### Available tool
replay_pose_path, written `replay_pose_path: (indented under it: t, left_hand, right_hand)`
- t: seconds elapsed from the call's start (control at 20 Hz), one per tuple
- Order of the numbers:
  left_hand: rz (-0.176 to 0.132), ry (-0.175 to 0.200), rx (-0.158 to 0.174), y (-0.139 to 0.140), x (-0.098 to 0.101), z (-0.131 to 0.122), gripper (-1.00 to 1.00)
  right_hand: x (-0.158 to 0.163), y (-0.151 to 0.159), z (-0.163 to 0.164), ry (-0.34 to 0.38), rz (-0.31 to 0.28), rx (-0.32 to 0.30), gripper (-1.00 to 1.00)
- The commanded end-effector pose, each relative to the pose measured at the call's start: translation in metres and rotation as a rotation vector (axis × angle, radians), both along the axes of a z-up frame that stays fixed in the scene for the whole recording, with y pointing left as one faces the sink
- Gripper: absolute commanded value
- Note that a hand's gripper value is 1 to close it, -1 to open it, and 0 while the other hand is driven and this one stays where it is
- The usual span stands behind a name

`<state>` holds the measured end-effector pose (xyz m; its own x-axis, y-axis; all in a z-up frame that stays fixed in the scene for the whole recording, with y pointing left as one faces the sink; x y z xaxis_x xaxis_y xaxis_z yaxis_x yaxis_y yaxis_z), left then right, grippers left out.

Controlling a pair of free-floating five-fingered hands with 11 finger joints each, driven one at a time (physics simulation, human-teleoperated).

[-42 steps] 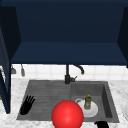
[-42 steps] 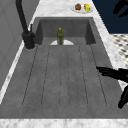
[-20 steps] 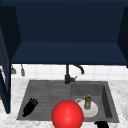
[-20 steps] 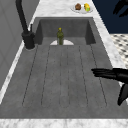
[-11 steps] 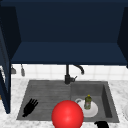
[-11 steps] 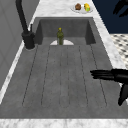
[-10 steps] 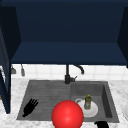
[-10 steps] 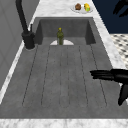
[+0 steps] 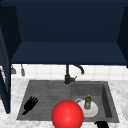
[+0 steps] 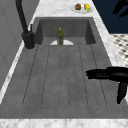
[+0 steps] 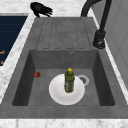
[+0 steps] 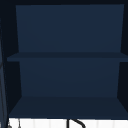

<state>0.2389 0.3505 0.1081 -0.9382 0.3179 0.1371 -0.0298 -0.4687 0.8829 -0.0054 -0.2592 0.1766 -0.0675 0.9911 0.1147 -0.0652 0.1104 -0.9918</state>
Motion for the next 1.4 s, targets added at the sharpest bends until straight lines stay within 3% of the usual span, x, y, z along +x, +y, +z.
replay_pose_path:
  t: [0.0,0.2,0.35,0.6,1.0,1.1,1.25,1.35]
  left_hand:
    - [0.009,0.125,-0.064,-0.005,0.000,-0.003,-1.00]
    - [0.036,0.175,-0.102,-0.013,0.000,-0.007,-1.00]
    - [0.072,0.188,-0.149,-0.015,0.000,-0.008,-1.00]
    - [0.102,0.224,-0.186,-0.015,0.000,-0.010,-1.00]
    - [0.132,0.224,-0.200,-0.013,-0.007,-0.009,-1.00]
    - [0.132,0.207,-0.193,-0.013,-0.011,-0.008,-1.00]
    - [0.121,0.205,-0.149,-0.015,-0.019,-0.018,-1.00]
    - [0.071,0.155,-0.146,-0.012,-0.043,-0.026,-1.00]
  right_hand:
    - [0.000,0.000,0.000,0.000,0.000,0.000,0.00]
    - [0.000,0.000,0.000,0.000,0.000,0.000,0.00]
    - [0.000,0.000,0.000,0.000,0.000,0.000,0.00]
    - [0.000,0.000,0.000,0.000,0.000,0.000,0.00]
    - [0.000,0.000,0.000,0.000,0.000,0.000,0.00]
    - [0.000,0.000,0.000,0.000,0.000,0.000,0.00]
    - [0.000,0.000,0.000,0.000,0.000,0.000,0.00]
    - [0.000,0.000,0.000,0.000,0.000,0.000,0.00]
